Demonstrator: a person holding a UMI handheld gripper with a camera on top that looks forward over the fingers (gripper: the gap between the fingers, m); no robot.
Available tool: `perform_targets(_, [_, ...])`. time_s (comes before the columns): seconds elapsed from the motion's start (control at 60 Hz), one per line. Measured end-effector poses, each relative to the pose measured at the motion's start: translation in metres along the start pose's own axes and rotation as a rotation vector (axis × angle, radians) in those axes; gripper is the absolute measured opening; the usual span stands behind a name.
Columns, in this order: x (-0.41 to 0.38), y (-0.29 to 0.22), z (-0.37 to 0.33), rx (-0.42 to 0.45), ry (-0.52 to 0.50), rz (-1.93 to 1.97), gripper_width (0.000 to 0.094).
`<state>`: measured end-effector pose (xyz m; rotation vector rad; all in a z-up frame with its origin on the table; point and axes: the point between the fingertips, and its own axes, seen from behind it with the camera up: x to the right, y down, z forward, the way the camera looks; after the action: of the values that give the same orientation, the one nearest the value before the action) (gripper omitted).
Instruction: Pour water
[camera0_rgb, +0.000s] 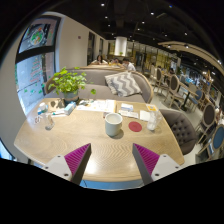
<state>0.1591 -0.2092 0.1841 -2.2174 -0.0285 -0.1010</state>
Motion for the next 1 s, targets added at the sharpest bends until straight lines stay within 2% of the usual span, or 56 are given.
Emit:
perform_targets(0.1, [-0.018, 0.006, 0.000, -0.011, -0.021, -0.021, 0.0854])
perform_targets(0.517, [-0.230, 0.020, 0.041, -0.026, -0.131, -0.025, 0.0860])
perform_targets(0.833, [-0.382, -0.017, 0.142, 0.083, -0.189, 0.060, 0.0863])
perform_targets(1.0, [-0.411, -0.039, 0.213, 0.132, -0.140, 0.057, 0.0860])
